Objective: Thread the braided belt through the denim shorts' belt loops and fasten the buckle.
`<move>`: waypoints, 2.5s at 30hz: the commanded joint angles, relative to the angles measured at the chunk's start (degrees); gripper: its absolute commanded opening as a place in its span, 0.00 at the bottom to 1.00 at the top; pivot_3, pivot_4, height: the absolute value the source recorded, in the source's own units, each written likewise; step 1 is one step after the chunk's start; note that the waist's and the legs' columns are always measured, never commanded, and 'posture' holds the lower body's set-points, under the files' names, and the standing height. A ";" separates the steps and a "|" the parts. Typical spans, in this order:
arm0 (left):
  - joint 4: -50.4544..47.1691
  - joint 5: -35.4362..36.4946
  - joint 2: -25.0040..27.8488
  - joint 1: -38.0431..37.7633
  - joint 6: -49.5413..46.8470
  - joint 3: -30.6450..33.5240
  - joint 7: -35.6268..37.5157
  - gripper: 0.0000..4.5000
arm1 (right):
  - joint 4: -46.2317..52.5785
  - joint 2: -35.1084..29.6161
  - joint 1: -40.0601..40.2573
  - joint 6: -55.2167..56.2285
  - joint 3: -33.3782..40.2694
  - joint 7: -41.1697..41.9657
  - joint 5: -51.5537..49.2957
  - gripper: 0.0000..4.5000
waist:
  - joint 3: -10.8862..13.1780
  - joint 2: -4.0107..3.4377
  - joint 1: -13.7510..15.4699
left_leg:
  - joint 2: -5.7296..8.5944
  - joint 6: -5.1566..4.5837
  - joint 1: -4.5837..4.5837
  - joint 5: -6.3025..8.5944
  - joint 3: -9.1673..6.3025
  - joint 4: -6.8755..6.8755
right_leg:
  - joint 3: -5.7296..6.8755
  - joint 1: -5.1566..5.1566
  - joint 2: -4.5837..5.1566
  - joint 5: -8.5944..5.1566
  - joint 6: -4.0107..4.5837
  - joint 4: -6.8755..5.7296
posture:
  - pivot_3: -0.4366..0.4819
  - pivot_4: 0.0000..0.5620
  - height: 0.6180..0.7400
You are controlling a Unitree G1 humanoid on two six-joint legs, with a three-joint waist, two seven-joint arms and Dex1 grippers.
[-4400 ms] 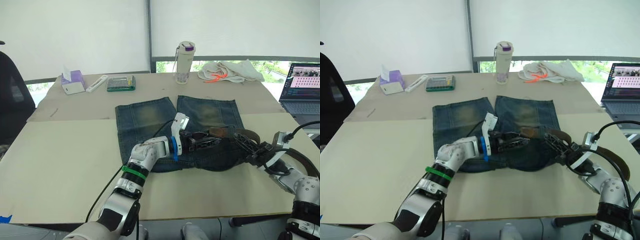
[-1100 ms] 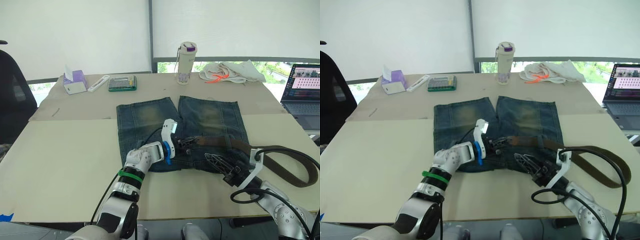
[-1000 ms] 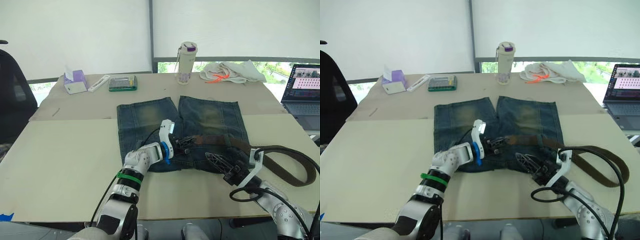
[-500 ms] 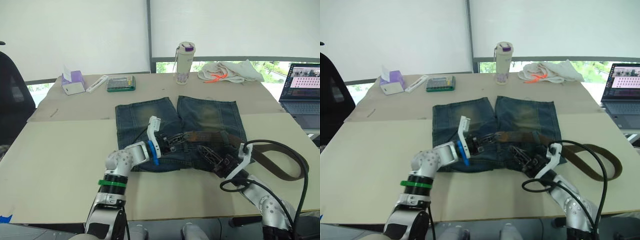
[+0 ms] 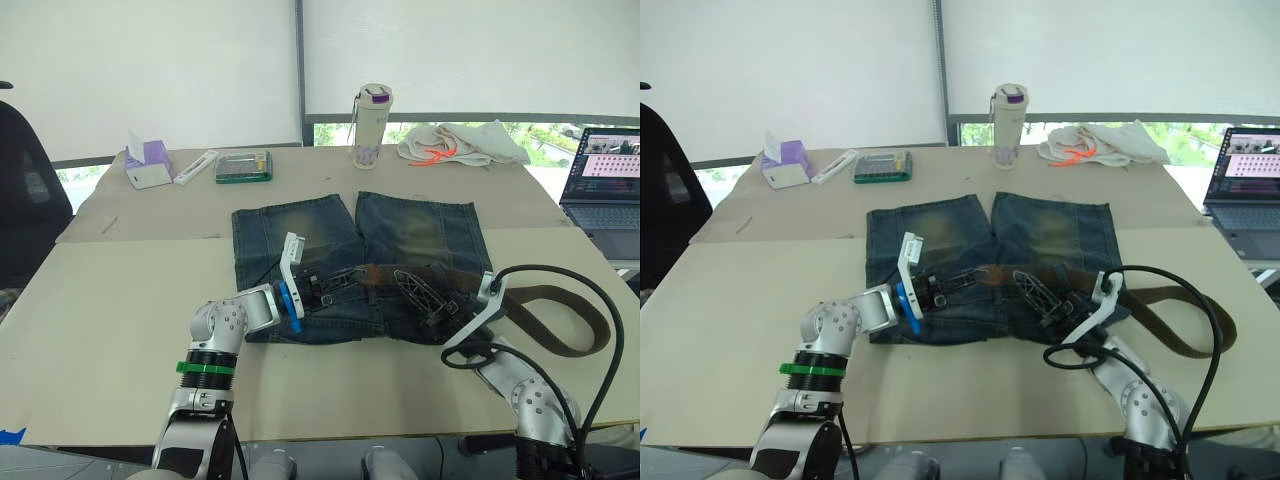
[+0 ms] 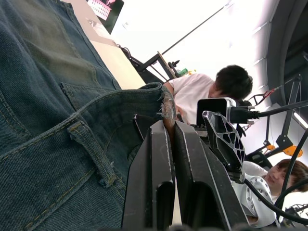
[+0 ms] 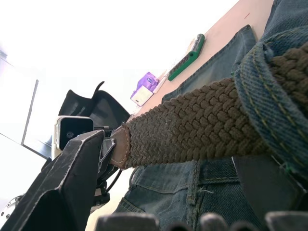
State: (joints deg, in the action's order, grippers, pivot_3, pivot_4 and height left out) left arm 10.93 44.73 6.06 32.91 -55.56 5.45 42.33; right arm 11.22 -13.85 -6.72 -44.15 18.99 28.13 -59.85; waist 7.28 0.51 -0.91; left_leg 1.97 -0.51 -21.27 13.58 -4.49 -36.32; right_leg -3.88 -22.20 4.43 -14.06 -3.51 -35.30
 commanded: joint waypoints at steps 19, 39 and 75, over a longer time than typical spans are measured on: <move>-0.13 -1.91 -0.14 0.13 5.50 -0.87 1.79 0.29 | 1.77 -2.28 -0.47 -0.11 1.30 0.30 -2.31 0.00 | 0.00 0.00 0.02 | 0.00 0.00 0.00 0.00 0.00 0.01 | 0.00 0.00 0.01 0.00 0.00 0.02 | 0.48 0.27 1.00; -5.24 -24.48 14.86 -4.53 37.47 -14.90 15.45 0.99 | -3.85 -8.00 0.03 -3.86 3.18 -6.68 0.34 0.00 | 0.01 0.01 0.16 | -0.01 0.00 -0.02 0.00 0.04 0.08 | -0.01 0.01 0.03 0.01 0.03 0.13 | 0.48 0.27 1.00; -3.30 -6.93 3.75 -6.09 10.45 -1.36 1.86 0.99 | -2.52 6.56 -5.95 -8.66 -2.92 -11.77 -7.47 0.00 | 0.00 0.01 -1.18 | -0.05 -0.01 0.04 0.00 -0.06 0.14 | 0.01 -0.04 -0.01 0.01 0.02 -0.01 | 0.48 0.27 1.00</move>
State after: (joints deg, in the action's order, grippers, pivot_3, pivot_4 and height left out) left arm 9.85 34.79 10.48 25.38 -42.97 2.96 44.72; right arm 6.52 -7.28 -12.45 -53.35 16.66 14.23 -66.47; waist 7.28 0.53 -2.09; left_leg 1.92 -0.52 -21.23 13.58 -4.54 -36.18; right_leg -3.87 -22.24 4.42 -14.05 -3.48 -35.31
